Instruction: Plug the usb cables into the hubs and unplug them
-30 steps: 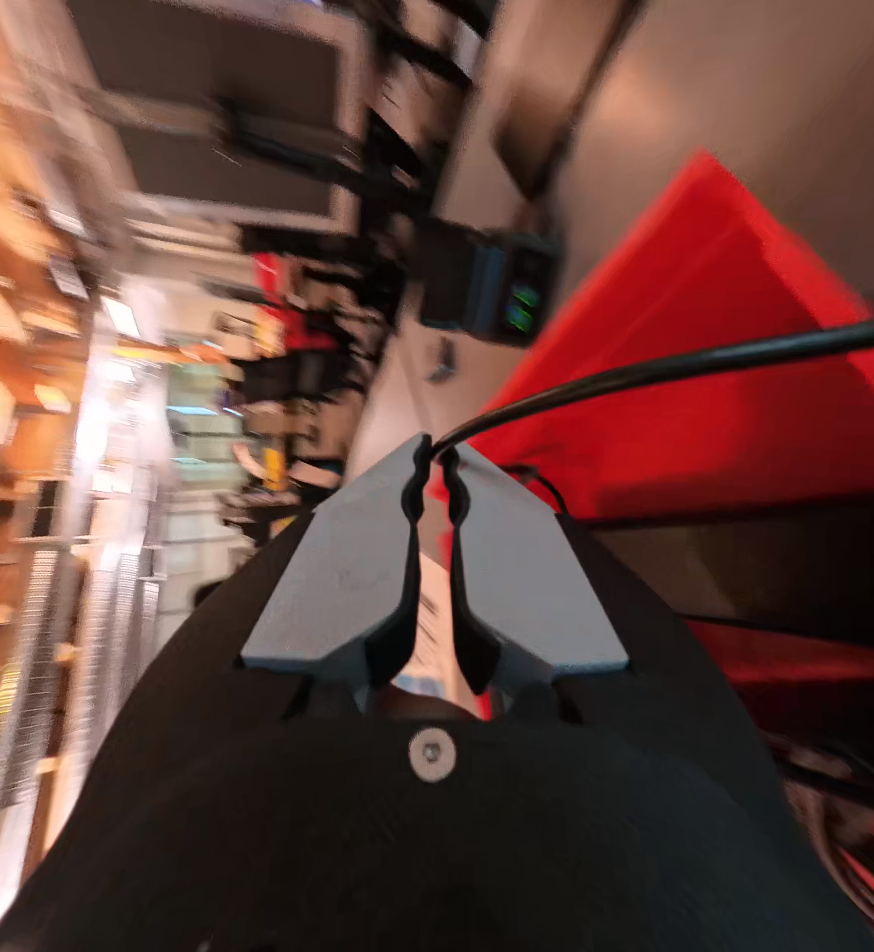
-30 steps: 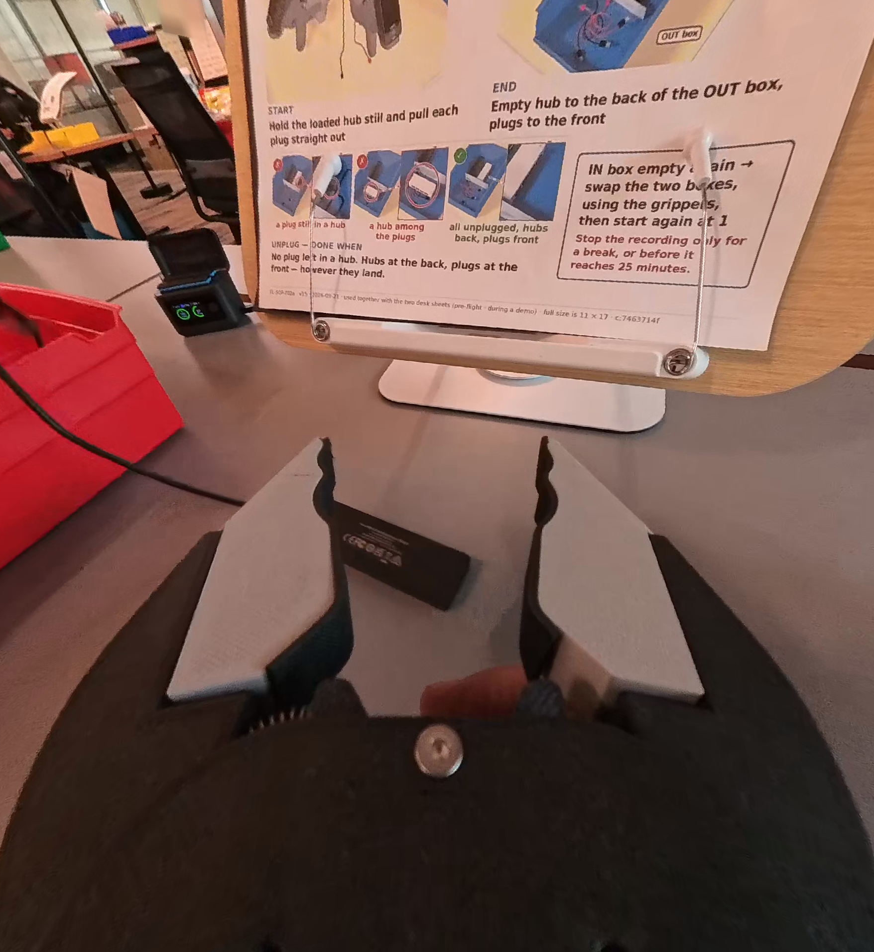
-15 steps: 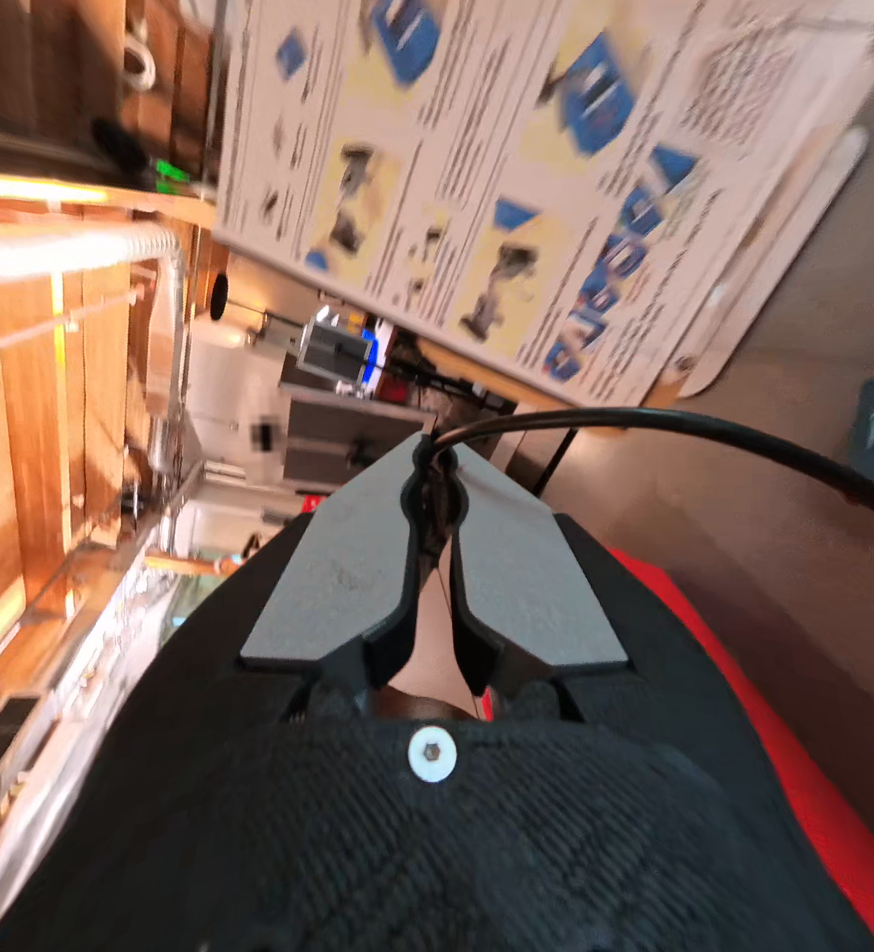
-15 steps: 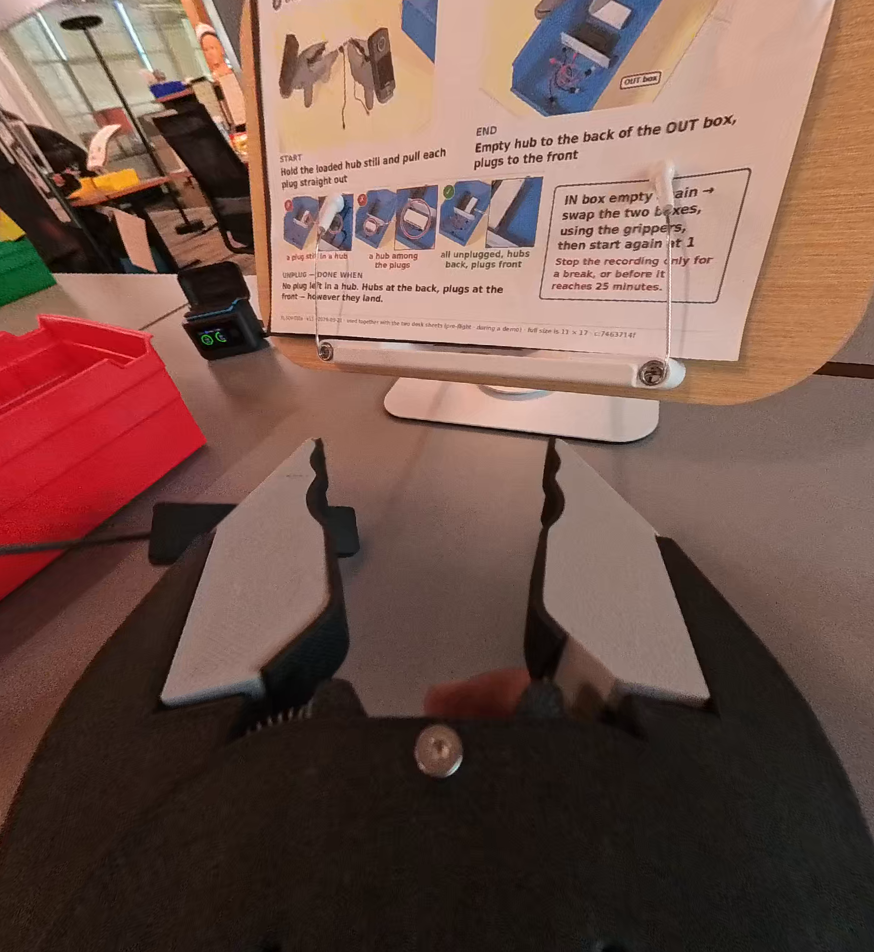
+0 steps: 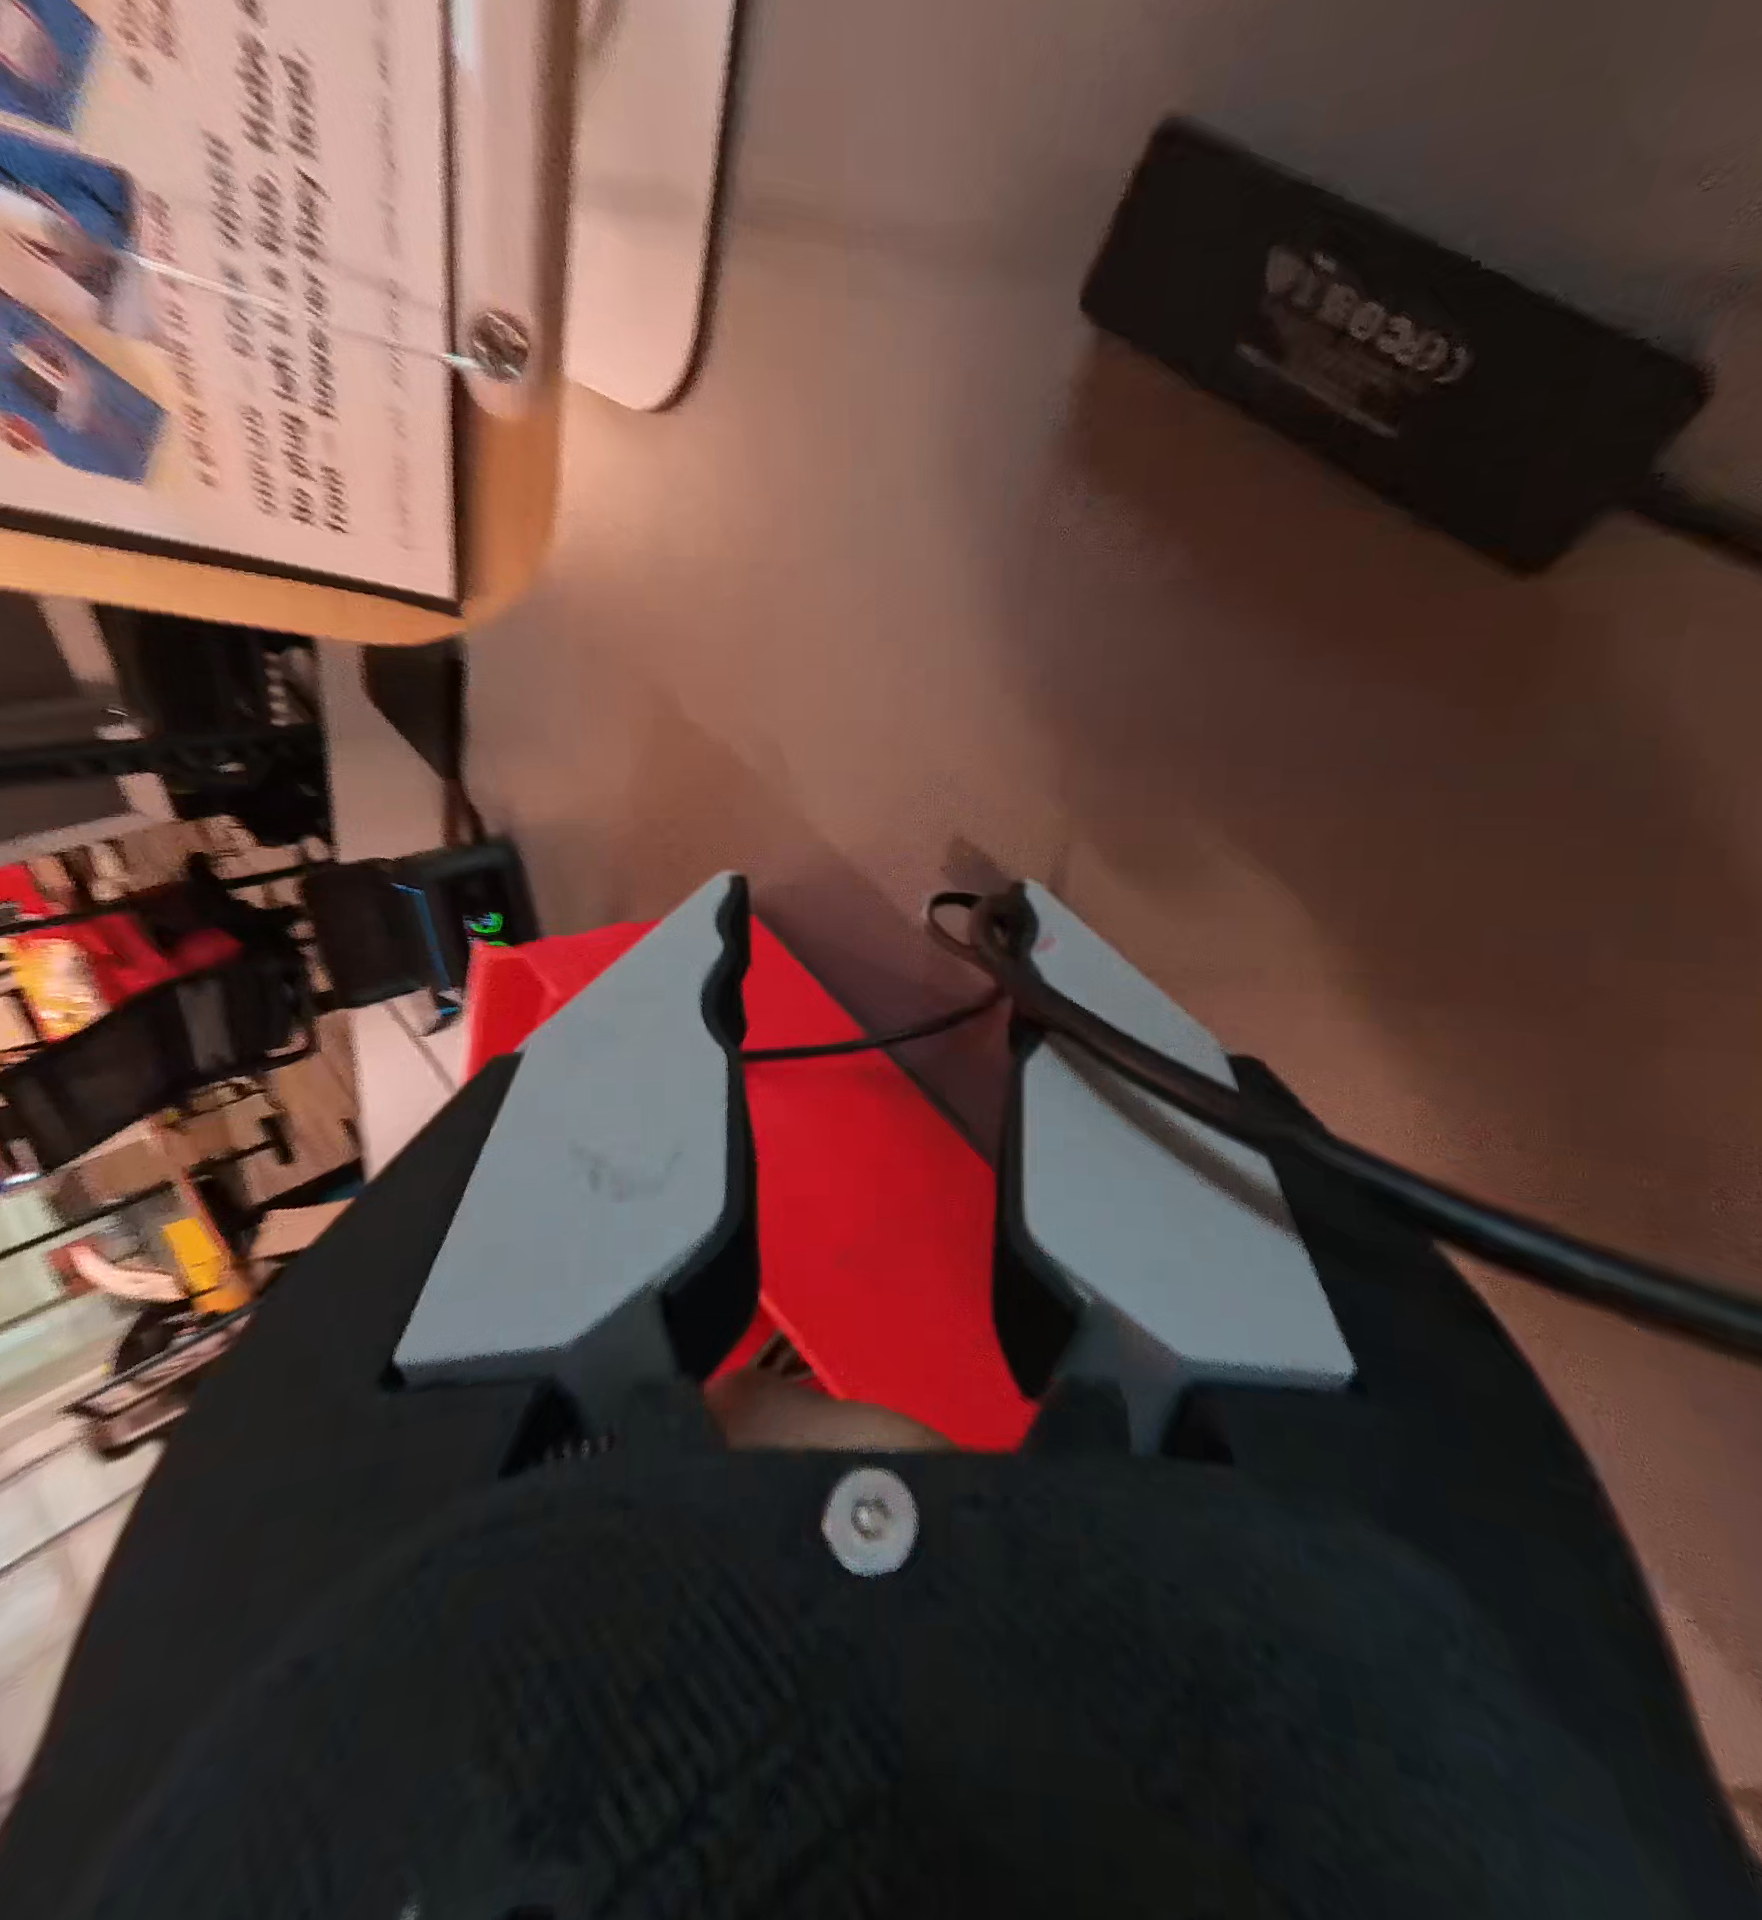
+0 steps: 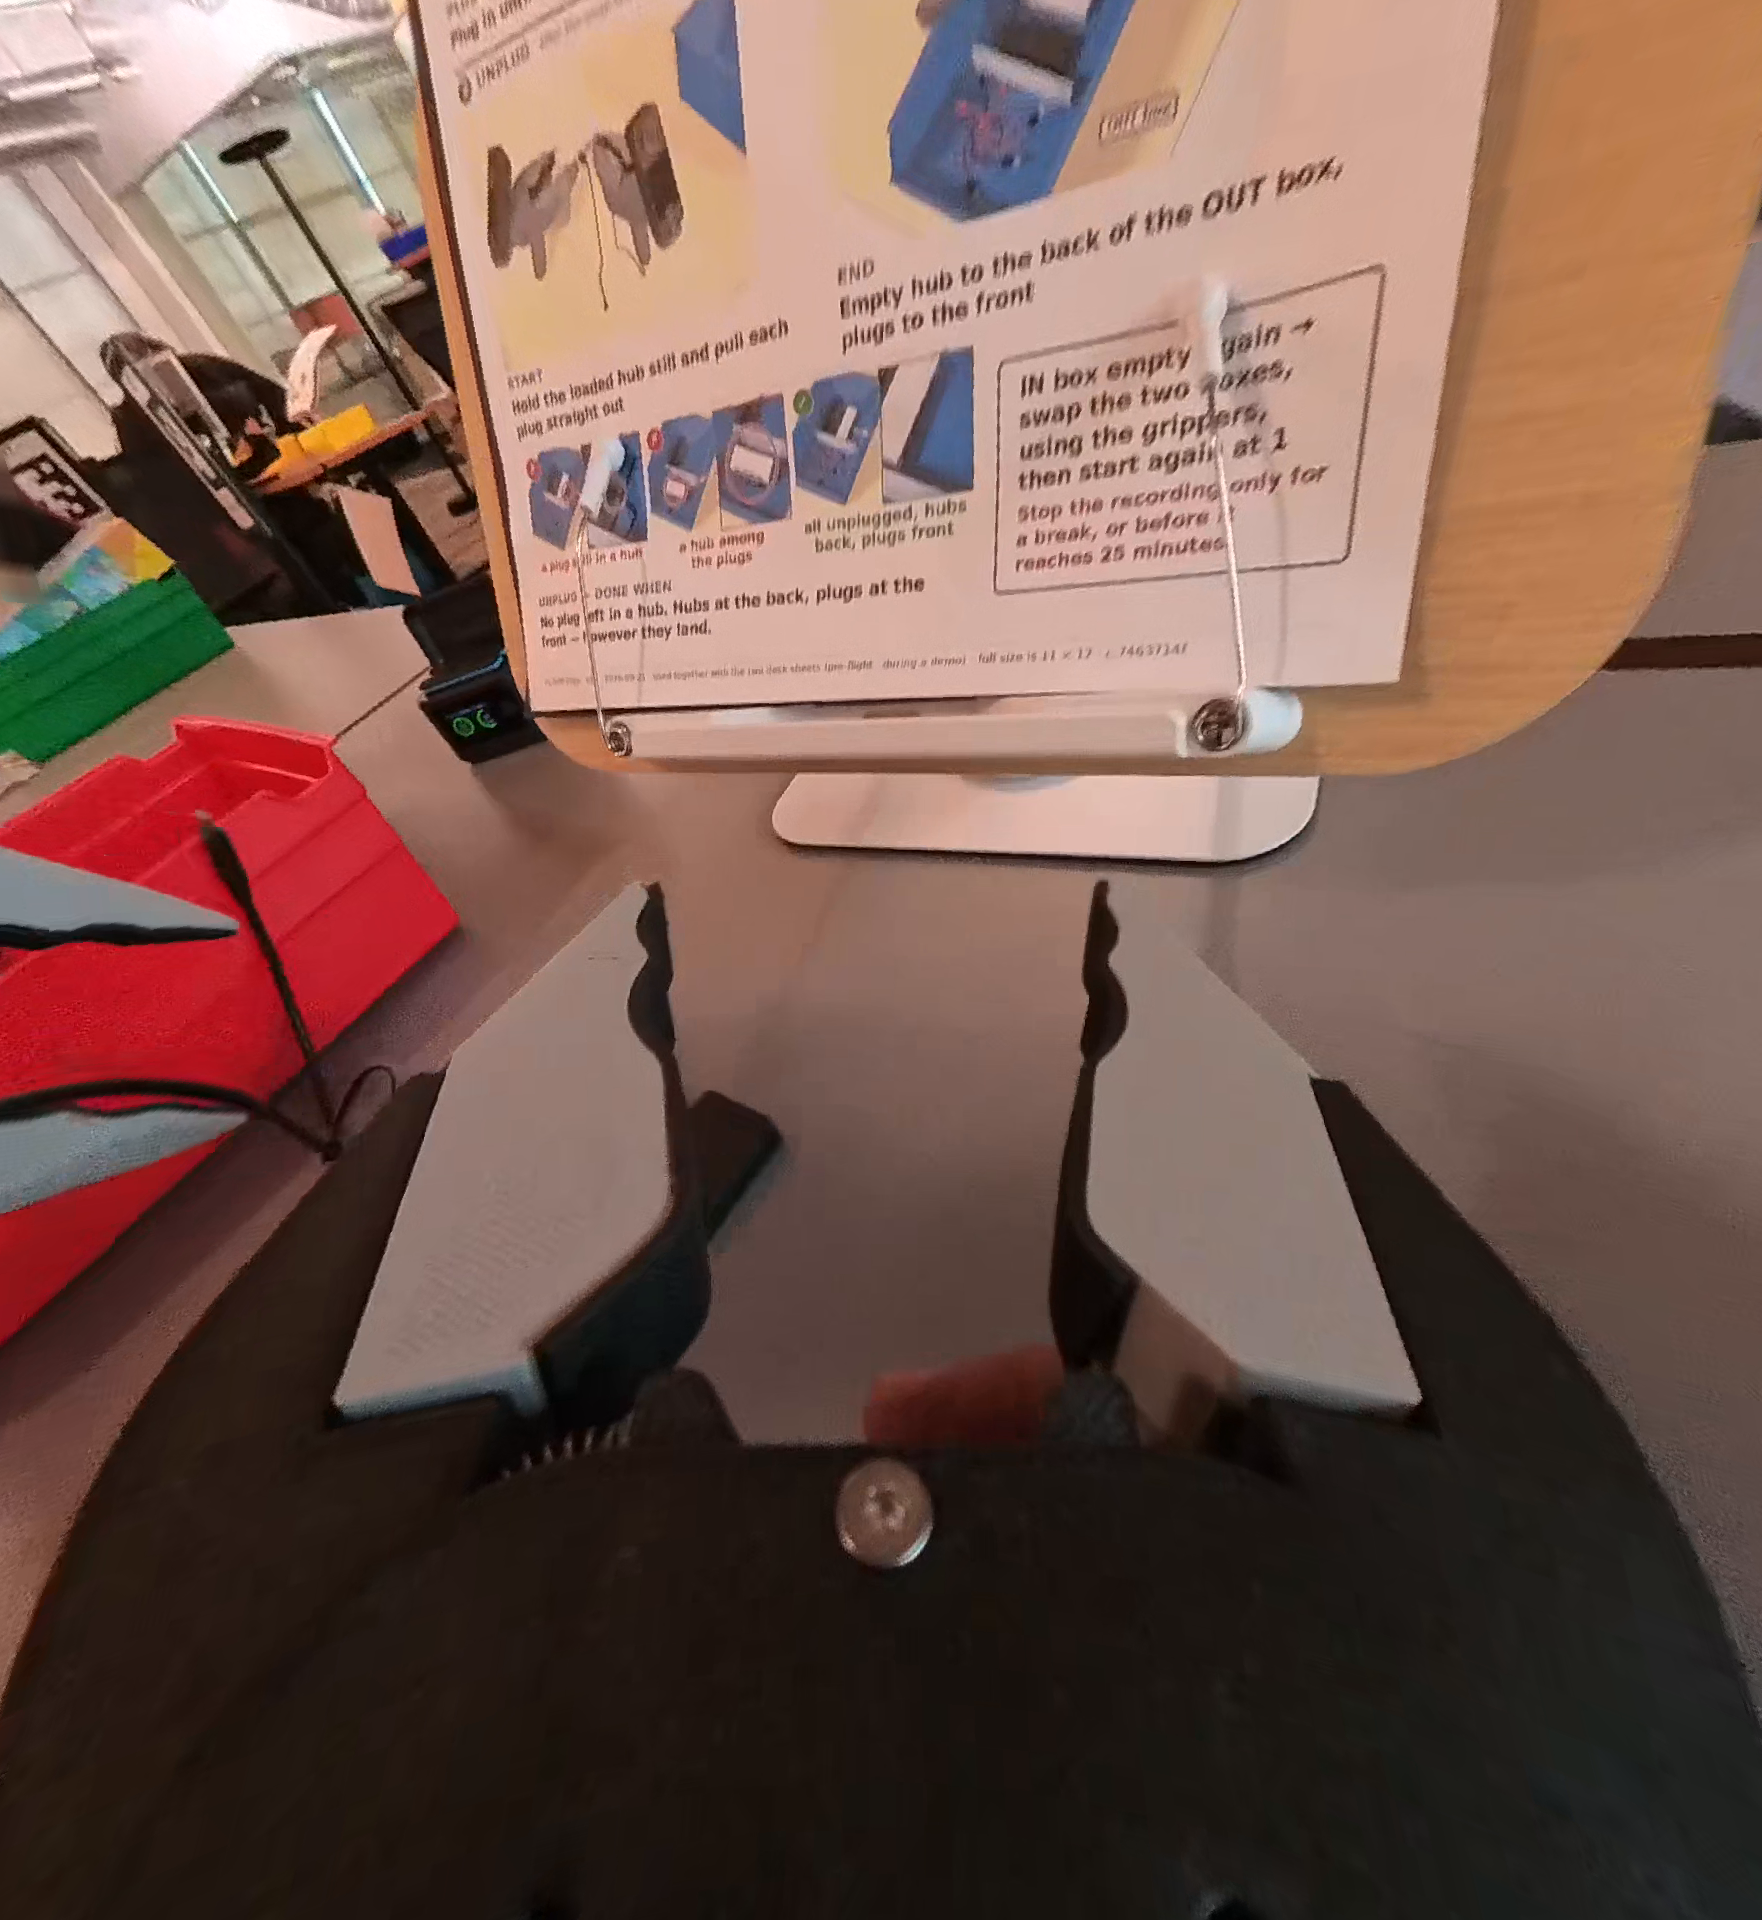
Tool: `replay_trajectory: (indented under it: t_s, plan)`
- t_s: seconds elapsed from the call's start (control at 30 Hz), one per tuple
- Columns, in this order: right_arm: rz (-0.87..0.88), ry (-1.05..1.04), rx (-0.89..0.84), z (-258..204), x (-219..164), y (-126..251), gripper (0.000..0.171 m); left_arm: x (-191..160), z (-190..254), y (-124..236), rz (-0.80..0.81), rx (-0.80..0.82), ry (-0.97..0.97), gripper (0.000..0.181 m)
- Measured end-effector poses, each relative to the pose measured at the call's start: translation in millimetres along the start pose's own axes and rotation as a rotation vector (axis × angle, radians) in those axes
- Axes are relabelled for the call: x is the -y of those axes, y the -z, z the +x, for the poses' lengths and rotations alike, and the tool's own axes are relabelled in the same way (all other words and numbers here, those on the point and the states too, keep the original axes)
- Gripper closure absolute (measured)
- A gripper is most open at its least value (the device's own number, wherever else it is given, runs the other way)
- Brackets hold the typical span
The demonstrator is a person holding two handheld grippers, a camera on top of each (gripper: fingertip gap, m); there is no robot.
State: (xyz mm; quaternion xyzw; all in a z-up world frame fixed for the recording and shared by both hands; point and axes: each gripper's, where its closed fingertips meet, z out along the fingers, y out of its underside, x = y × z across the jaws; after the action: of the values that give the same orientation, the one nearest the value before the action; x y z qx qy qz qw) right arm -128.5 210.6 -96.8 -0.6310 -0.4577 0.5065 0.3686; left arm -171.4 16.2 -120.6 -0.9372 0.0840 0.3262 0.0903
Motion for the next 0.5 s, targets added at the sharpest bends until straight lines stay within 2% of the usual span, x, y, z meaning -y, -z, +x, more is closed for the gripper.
replay_trajectory:
  t_s: [0.07,0.17,0.23,0.37,0.4,0.5]
  plan:
    - [-0.031,0.021,-0.01,-1,-6,-3,0.095,1,6,3,0.05,-0.038,0.047,0.128]
    - [-0.079,0.063,-0.012,-4,-16,-8,0.095,15,-3,13,0.172,-0.015,0.146,0.131]
    - [-0.114,0.095,-0.003,-8,-24,-12,0.096,29,-18,13,0.241,0.049,0.23,0.142]
    - [-0.164,0.173,-0.041,-6,-38,-17,0.096,51,-51,7,0.355,0.247,0.369,0.135]
    - [-0.17,0.189,-0.054,-4,-40,-17,0.096,58,-49,6,0.392,0.223,0.426,0.135]
    - [-0.198,0.216,-0.051,-3,-47,-19,0.097,83,-6,1,0.479,-0.04,0.468,0.132]
